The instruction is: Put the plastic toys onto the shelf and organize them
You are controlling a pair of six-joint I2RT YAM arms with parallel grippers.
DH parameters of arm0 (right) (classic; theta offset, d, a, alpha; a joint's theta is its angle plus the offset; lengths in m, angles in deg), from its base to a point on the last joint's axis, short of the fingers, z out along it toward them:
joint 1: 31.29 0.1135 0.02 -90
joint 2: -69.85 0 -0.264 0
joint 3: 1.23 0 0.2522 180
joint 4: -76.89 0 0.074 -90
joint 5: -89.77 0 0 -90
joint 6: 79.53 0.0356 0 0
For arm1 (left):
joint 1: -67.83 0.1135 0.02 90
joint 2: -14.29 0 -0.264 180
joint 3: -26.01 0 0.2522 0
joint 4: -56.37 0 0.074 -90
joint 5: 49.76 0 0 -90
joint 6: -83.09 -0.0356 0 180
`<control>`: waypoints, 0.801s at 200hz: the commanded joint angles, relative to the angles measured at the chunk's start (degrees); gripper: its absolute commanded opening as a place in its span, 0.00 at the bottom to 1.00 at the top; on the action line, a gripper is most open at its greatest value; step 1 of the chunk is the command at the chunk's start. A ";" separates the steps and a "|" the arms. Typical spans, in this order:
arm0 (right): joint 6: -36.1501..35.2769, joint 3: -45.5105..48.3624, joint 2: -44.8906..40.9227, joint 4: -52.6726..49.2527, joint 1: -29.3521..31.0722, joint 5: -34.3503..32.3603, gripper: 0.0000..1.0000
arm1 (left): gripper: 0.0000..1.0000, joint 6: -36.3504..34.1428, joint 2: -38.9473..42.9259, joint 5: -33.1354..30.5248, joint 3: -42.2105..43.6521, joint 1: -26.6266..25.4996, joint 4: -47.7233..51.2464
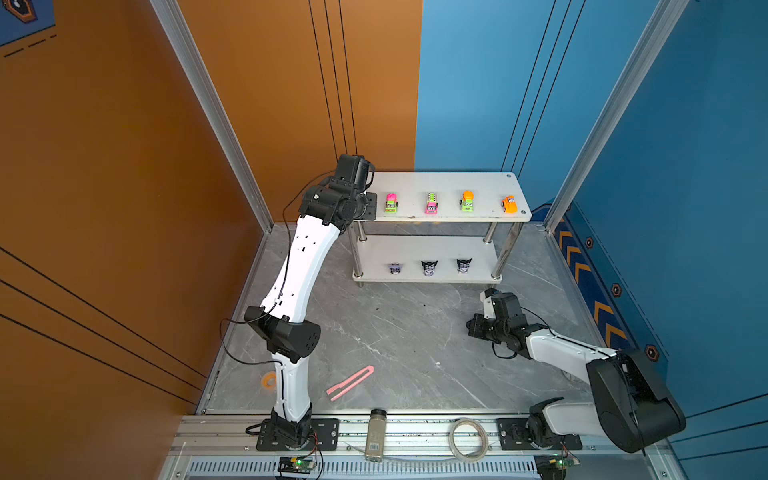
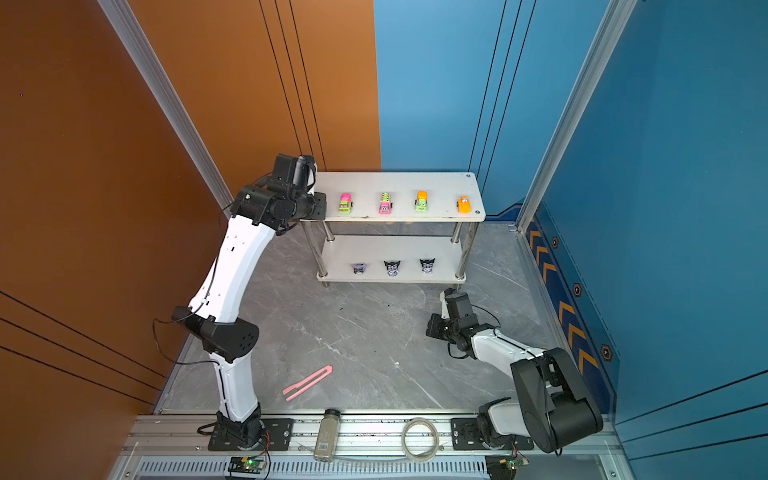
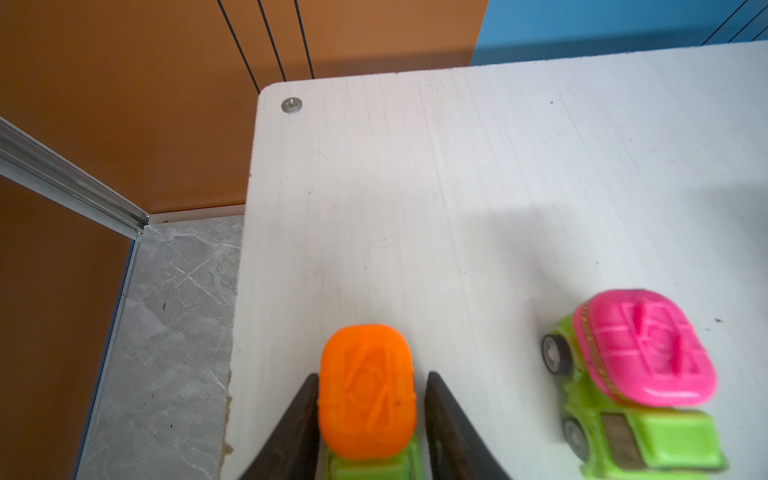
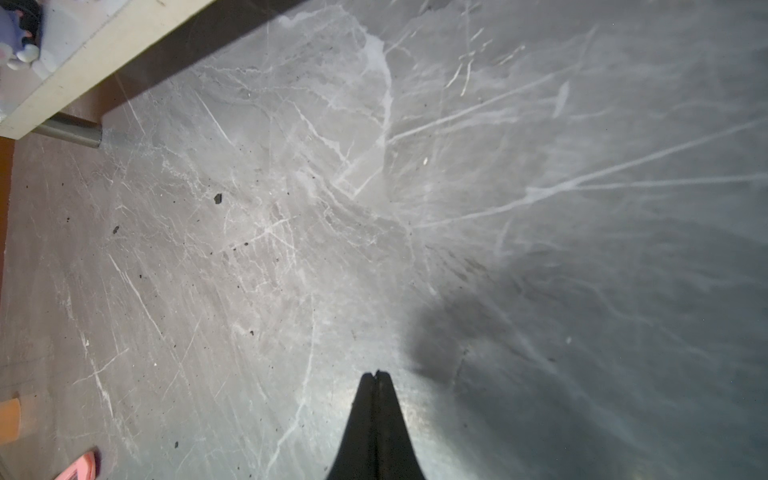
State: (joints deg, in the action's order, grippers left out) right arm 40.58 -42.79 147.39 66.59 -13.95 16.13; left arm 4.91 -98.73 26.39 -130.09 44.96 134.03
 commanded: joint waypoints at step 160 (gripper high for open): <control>0.56 -0.22 0.62 -0.74 0.24 -0.12 0.00 | 0.71 -2.45 12.21 -5.66 2.81 -2.43 1.11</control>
State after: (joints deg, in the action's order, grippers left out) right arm 40.56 -42.79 147.87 66.59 -13.95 16.10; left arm 3.38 -87.56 22.61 -131.03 43.06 134.27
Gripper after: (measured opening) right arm 0.047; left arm 0.713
